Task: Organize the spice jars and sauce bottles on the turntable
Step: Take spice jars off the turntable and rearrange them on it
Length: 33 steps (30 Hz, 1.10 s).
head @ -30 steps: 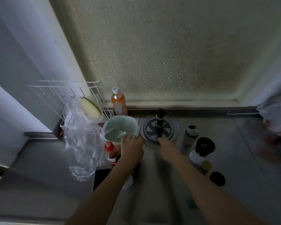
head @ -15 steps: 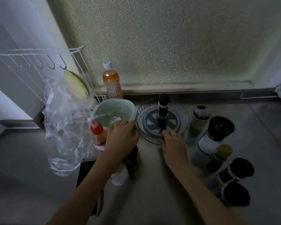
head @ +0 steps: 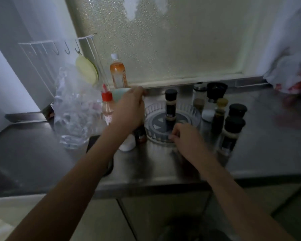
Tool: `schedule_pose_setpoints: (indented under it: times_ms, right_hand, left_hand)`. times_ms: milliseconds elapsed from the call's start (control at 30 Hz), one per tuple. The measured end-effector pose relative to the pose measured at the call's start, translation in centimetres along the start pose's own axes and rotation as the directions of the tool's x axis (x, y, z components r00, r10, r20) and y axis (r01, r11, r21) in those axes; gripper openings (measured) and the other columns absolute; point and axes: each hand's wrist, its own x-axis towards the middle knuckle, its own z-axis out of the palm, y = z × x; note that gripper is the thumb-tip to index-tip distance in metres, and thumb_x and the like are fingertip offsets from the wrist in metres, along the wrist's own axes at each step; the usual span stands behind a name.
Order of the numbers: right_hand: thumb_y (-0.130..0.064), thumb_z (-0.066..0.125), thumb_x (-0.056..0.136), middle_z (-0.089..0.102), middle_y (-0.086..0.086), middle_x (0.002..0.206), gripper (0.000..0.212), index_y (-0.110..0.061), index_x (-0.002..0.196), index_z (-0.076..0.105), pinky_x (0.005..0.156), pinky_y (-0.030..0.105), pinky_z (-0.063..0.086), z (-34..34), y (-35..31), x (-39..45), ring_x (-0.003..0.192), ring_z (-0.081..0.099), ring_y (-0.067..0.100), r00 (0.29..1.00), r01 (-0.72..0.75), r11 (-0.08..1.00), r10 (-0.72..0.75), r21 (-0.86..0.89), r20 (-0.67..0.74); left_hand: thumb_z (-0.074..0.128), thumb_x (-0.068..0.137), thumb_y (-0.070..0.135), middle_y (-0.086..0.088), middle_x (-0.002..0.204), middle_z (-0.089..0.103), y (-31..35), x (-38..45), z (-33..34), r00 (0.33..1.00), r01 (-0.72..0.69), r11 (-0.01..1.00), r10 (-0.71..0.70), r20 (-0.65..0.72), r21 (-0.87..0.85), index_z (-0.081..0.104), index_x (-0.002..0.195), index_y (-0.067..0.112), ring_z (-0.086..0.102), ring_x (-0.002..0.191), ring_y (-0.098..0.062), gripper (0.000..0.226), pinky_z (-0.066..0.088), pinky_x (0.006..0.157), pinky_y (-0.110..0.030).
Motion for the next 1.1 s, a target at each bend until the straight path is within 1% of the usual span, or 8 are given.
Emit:
schedule_pose_setpoints:
  times_ms: [167, 333, 500, 633, 733, 933, 1000, 1100]
  right_hand:
    - [-0.009, 0.051, 0.09, 0.06, 0.011, 0.097, 0.01, -0.014, 0.086, 0.059, 0.068, 0.031, 0.04, -0.6, -0.8, -3.4, 0.084, 0.057, 0.025, 0.998, 0.01, 0.999, -0.012, -0.036, -0.062]
    - [-0.01, 0.05, 0.092, 0.065, 0.005, 0.113, 0.033, -0.021, 0.123, 0.047, 0.08, 0.03, 0.051, -1.7, -0.3, -6.4, 0.095, 0.063, 0.019, 0.982, 0.123, 0.983, -0.1, 0.137, -0.159]
    - [-0.015, 0.063, 0.085, 0.049, 0.009, 0.124, 0.045, -0.016, 0.125, 0.042, 0.081, 0.038, 0.053, -4.2, 2.0, -8.3, 0.105, 0.055, 0.025, 0.713, 0.016, 0.979, 0.131, 0.202, -0.689]
    - [-0.028, 0.071, 0.078, 0.05, 0.012, 0.122, 0.057, -0.016, 0.123, 0.039, 0.083, 0.049, 0.051, -4.0, 4.9, -6.7, 0.109, 0.052, 0.032, 0.733, -0.195, 0.928, 0.353, 0.317, -0.581]
    - [-0.033, 0.068, 0.079, 0.06, 0.011, 0.109, 0.043, -0.016, 0.111, 0.043, 0.076, 0.047, 0.051, -3.4, 5.9, -5.7, 0.102, 0.056, 0.033, 0.769, -0.206, 0.921, 0.361, 0.33, -0.528]
    - [-0.027, 0.072, 0.077, 0.059, -0.014, 0.09, 0.034, -0.022, 0.106, 0.054, 0.068, 0.005, 0.04, -4.8, 1.5, -5.4, 0.086, 0.056, 0.002, 0.704, 0.08, 0.925, 0.212, 0.372, -0.677]
    - [-0.025, 0.073, 0.076, 0.059, -0.013, 0.094, 0.036, -0.02, 0.108, 0.056, 0.069, 0.001, 0.039, -4.3, -0.4, -4.5, 0.086, 0.055, -0.002, 0.779, 0.081, 0.922, 0.178, 0.378, -0.601]
    - [-0.024, 0.074, 0.076, 0.06, -0.009, 0.096, 0.039, -0.018, 0.11, 0.056, 0.078, 0.018, 0.041, -2.3, -1.7, -3.5, 0.093, 0.057, 0.007, 0.902, -0.043, 0.926, 0.197, 0.375, -0.384]
  left_hand:
    - [0.045, 0.09, 0.007, -0.012, 0.119, 0.057, 2.7, -8.2, 3.5, 0.98, -0.097, 0.994, 0.105, 0.172, -0.053, 0.056, 0.115, 0.01, 0.054, 0.108, -0.026, 0.027, 0.049, 0.085, -0.04]
    - [0.054, 0.09, 0.025, -0.011, 0.12, 0.059, 1.0, -10.7, 6.9, 0.951, -0.172, 0.984, 0.181, 0.251, -0.055, 0.058, 0.11, 0.011, 0.047, 0.12, -0.026, 0.025, 0.035, 0.102, -0.035]
    - [0.047, 0.081, 0.051, -0.007, 0.104, 0.057, 0.4, -10.3, 7.0, 0.965, -0.055, 0.982, 0.099, 0.244, -0.18, 0.052, 0.085, 0.012, 0.046, 0.105, -0.019, 0.039, 0.037, 0.088, -0.027]
    - [0.048, 0.077, 0.057, -0.004, 0.095, 0.054, 0.2, -10.3, 7.2, 0.967, -0.037, 0.98, 0.085, 0.239, -0.198, 0.053, 0.089, 0.011, 0.048, 0.098, -0.02, 0.048, 0.042, 0.084, -0.031]
    - [0.054, 0.074, 0.056, -0.004, 0.086, 0.054, -0.1, -10.0, 7.2, 0.972, 0.0, 0.965, 0.061, 0.225, -0.261, 0.053, 0.08, 0.009, 0.048, 0.088, -0.019, 0.047, 0.04, 0.077, -0.027]
    - [0.059, 0.073, 0.053, -0.005, 0.081, 0.054, -0.7, -9.1, 7.6, 0.972, -0.001, 0.947, 0.076, 0.22, -0.322, 0.052, 0.076, 0.01, 0.048, 0.083, -0.019, 0.044, 0.041, 0.071, -0.028]
    - [0.06, 0.073, 0.051, -0.004, 0.084, 0.054, -0.7, -9.1, 7.5, 0.972, -0.003, 0.936, 0.086, 0.219, -0.352, 0.048, 0.074, 0.014, 0.048, 0.084, -0.018, 0.039, 0.042, 0.071, -0.029]
    - [0.066, 0.074, 0.042, -0.003, 0.09, 0.054, -0.5, -9.4, 7.3, 0.976, -0.013, 0.929, 0.093, 0.199, -0.37, 0.05, 0.084, 0.016, 0.048, 0.088, -0.017, 0.033, 0.041, 0.073, -0.028]
